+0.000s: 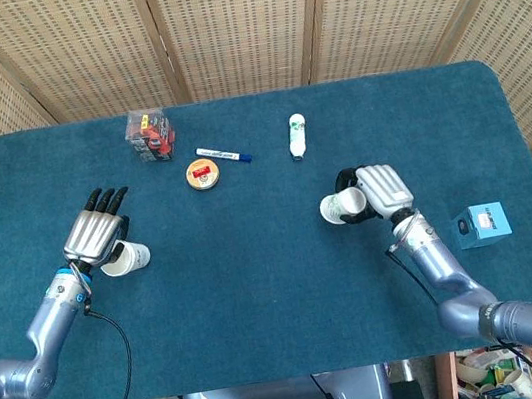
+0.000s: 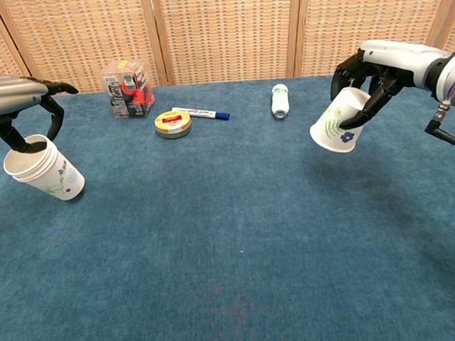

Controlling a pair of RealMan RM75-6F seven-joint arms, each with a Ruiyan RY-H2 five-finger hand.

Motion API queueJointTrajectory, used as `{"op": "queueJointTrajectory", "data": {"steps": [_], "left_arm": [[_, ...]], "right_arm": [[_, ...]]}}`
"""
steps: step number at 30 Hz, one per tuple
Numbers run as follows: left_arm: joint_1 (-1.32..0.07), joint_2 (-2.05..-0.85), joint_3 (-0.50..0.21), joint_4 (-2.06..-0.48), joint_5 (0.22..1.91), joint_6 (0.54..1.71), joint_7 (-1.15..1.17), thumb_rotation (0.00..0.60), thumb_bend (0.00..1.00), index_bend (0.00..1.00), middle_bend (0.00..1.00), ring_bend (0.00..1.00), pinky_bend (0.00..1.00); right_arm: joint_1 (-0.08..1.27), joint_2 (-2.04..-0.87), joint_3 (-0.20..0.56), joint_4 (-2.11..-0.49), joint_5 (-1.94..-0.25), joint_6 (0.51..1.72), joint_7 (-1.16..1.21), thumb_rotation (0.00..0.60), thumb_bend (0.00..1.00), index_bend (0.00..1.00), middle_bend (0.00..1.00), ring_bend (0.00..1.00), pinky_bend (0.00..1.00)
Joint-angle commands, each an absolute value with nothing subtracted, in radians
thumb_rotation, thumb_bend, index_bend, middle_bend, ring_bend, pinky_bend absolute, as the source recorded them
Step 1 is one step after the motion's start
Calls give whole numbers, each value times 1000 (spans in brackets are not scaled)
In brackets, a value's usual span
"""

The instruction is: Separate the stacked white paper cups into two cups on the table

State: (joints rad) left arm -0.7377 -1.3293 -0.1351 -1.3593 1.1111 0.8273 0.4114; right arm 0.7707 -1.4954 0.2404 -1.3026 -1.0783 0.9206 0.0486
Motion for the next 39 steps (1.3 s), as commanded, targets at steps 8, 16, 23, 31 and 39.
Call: {"op": "queueJointTrajectory", "data": {"steps": [8,16,23,31,39], "left_arm": [[-751,-1373,-133,-1293,1100,790,336,600,436,350,0,0,0],[-740,-1321,-134,-1353,1131,822,300,600,242,0,0,0,0],[-683,-1224,-149,-1487,1142,931,266,600,231,0,0,0,0],[-505,-1132,-130,-1620,1183,1211,226,600,152,0,0,0,0],[-297,-1173,-51,-1650,1233,1440,141,600,143,0,0,0,0]], "right_arm": [[762,-1521,222,-1240,-1114,926,11,600,477,426,471,408,544],[746,-1470,223,-1308,-1116,944,-57,600,0,0,0,0,165],[671,-1378,198,-1434,-1205,1074,-73,600,0,0,0,0,77],[520,-1295,114,-1446,-1373,1287,4,600,0,0,0,0,0],[357,-1256,14,-1409,-1483,1460,49,600,0,0,0,0,0]]}}
